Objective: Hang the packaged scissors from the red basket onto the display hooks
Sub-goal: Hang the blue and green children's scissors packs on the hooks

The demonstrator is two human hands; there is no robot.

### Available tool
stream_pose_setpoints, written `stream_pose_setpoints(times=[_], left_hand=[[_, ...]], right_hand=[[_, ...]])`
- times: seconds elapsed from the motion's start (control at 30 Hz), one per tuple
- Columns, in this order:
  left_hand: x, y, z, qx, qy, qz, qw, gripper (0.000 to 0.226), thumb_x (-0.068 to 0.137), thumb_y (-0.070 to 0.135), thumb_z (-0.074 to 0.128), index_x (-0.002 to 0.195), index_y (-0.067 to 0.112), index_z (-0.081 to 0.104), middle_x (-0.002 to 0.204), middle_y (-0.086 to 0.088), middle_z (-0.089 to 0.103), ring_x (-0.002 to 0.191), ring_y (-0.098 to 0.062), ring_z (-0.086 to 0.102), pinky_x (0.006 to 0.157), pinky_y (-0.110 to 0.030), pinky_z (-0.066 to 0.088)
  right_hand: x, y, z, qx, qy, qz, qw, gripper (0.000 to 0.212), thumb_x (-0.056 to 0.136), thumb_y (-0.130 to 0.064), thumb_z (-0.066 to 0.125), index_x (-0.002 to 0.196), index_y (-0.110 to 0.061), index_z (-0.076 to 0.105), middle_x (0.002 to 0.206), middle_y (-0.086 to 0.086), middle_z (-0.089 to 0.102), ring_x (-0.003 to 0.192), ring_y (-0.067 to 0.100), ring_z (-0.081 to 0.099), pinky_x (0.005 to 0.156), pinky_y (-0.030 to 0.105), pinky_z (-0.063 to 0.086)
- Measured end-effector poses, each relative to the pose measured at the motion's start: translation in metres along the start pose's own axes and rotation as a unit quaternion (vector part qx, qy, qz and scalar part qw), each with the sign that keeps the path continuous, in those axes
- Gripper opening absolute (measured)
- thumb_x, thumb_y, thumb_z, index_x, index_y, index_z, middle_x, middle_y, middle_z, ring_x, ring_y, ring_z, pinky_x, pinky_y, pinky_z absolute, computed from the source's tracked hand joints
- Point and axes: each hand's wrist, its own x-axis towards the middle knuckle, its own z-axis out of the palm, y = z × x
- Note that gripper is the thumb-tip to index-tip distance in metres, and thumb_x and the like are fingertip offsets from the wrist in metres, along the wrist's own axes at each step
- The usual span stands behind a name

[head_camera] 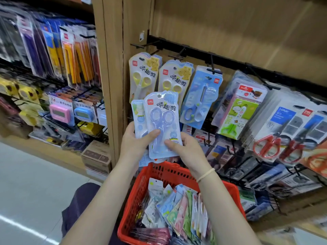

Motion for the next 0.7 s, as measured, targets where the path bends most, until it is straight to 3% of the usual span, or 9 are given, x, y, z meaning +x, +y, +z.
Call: stream_pose_setpoints(times=[0.07, 0.13, 0.2, 0.27, 0.33, 0.43, 0.57, 0.7], left_hand=[[0.007, 0.007, -0.004, 0.017, 0.005, 0.016, 1.0, 0.033, 0.089, 0.014, 0.077, 0.119, 0.018, 0.064, 0.11, 0.004, 0.077, 0.1, -0.015, 0.075, 0.076, -0.027, 0.06], [0.013, 0.01, -0.009, 0.033, 0.012, 0.024, 0.999, 0.024, 0.095, 0.019, 0.072, 0.116, 0.026, 0.064, 0.112, 0.008, 0.075, 0.102, -0.014, 0.073, 0.08, -0.032, 0.06], [0.015, 0.011, -0.015, 0.044, 0.029, 0.029, 0.998, 0.021, 0.096, 0.022, 0.07, 0.115, 0.029, 0.064, 0.111, 0.01, 0.074, 0.103, -0.013, 0.072, 0.082, -0.035, 0.058], [0.016, 0.01, -0.02, 0.043, 0.042, 0.031, 0.998, 0.023, 0.097, 0.022, 0.07, 0.119, 0.024, 0.064, 0.11, 0.01, 0.074, 0.102, -0.014, 0.072, 0.08, -0.034, 0.057], [0.015, 0.007, -0.022, 0.039, 0.046, 0.025, 0.998, 0.026, 0.097, 0.022, 0.07, 0.122, 0.021, 0.064, 0.111, 0.008, 0.075, 0.102, -0.014, 0.073, 0.079, -0.036, 0.058], [0.012, 0.005, -0.025, 0.039, 0.05, 0.017, 0.998, 0.026, 0.097, 0.023, 0.07, 0.122, 0.022, 0.064, 0.111, 0.008, 0.076, 0.101, -0.014, 0.073, 0.082, -0.041, 0.06], [0.011, 0.006, -0.026, 0.028, 0.056, 0.01, 0.998, 0.023, 0.099, 0.019, 0.067, 0.122, 0.022, 0.064, 0.1, 0.02, 0.075, 0.094, -0.007, 0.073, 0.074, -0.032, 0.059], [0.005, 0.002, -0.029, -0.005, 0.051, -0.022, 0.998, 0.021, 0.1, 0.016, 0.065, 0.12, 0.022, 0.066, 0.108, 0.005, 0.077, 0.099, -0.02, 0.075, 0.079, -0.042, 0.06]], right_hand=[[0.007, -0.006, 0.004, 0.014, 0.034, -0.006, 0.999, 0.012, 0.097, -0.019, 0.067, 0.109, -0.019, 0.068, 0.09, 0.005, 0.074, 0.062, 0.018, 0.063, 0.056, 0.031, 0.052], [0.017, -0.014, 0.004, 0.022, 0.082, -0.017, 0.996, 0.011, 0.1, -0.022, 0.064, 0.11, -0.027, 0.064, 0.091, 0.002, 0.074, 0.063, 0.023, 0.064, 0.059, 0.038, 0.053], [0.028, -0.023, 0.002, 0.017, 0.117, -0.041, 0.992, 0.011, 0.101, -0.026, 0.062, 0.111, -0.03, 0.063, 0.104, 0.0, 0.074, 0.084, 0.029, 0.07, 0.071, 0.045, 0.055], [0.037, -0.031, 0.002, 0.017, 0.132, -0.055, 0.99, 0.01, 0.102, -0.027, 0.059, 0.11, -0.032, 0.061, 0.11, 0.002, 0.072, 0.097, 0.031, 0.07, 0.068, 0.043, 0.054], [0.043, -0.036, 0.003, 0.01, 0.141, -0.055, 0.988, 0.01, 0.103, -0.025, 0.056, 0.11, -0.032, 0.059, 0.112, 0.002, 0.071, 0.089, 0.024, 0.071, 0.058, 0.034, 0.052], [0.05, -0.036, 0.006, -0.001, 0.137, -0.049, 0.989, 0.007, 0.104, -0.025, 0.054, 0.11, -0.027, 0.057, 0.117, 0.006, 0.069, 0.071, 0.027, 0.07, 0.047, 0.029, 0.048], [0.052, -0.03, 0.012, 0.018, 0.133, -0.032, 0.99, 0.016, 0.105, -0.021, 0.052, 0.119, -0.015, 0.055, 0.107, 0.012, 0.071, 0.058, 0.021, 0.069, 0.043, 0.028, 0.045], [0.057, -0.032, 0.016, 0.037, 0.145, -0.033, 0.988, 0.018, 0.105, -0.019, 0.053, 0.119, -0.009, 0.056, 0.106, 0.015, 0.07, 0.056, 0.022, 0.07, 0.043, 0.026, 0.048]])
